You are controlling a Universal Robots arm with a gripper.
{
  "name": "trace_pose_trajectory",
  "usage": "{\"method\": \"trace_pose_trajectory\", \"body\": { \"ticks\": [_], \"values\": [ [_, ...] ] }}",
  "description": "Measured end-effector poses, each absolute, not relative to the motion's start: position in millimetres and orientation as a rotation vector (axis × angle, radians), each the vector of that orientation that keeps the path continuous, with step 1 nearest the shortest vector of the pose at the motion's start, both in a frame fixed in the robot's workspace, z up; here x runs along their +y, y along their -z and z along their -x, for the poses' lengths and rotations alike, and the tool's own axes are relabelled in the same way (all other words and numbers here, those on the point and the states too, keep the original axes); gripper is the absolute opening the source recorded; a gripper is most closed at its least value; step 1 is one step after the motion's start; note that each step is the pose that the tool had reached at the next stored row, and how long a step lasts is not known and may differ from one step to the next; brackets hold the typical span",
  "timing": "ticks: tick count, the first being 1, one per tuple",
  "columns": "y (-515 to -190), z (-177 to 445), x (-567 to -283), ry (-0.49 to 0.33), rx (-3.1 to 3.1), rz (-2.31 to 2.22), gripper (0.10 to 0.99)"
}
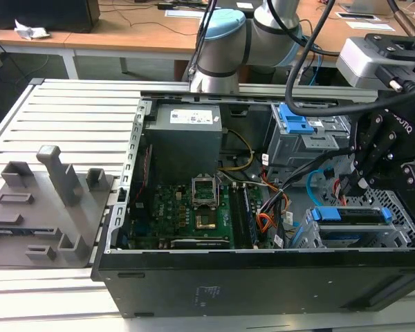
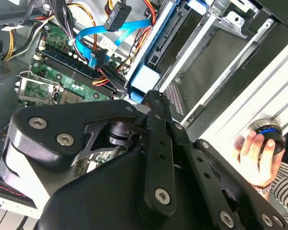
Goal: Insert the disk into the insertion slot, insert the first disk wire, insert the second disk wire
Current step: 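Insert the disk into the insertion slot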
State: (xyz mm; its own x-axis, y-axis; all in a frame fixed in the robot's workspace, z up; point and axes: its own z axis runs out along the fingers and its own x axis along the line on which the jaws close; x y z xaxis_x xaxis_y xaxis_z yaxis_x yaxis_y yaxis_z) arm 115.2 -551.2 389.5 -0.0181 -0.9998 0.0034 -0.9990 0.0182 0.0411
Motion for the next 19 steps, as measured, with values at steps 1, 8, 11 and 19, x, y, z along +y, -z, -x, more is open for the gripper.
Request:
{"method": "trace_pose_trajectory", "body": {
  "ticks": [1, 8, 11, 19],
  "values": [
    [-389, -115, -551, 0.042, -2.219, -2.179, 0.106],
    [-389, -121, -551, 0.043, -2.219, -2.179, 0.106],
    [-388, -127, -551, 0.044, -2.218, -2.178, 0.106],
    [-380, -129, -551, 0.044, -2.218, -2.178, 0.106]
  ]
}}
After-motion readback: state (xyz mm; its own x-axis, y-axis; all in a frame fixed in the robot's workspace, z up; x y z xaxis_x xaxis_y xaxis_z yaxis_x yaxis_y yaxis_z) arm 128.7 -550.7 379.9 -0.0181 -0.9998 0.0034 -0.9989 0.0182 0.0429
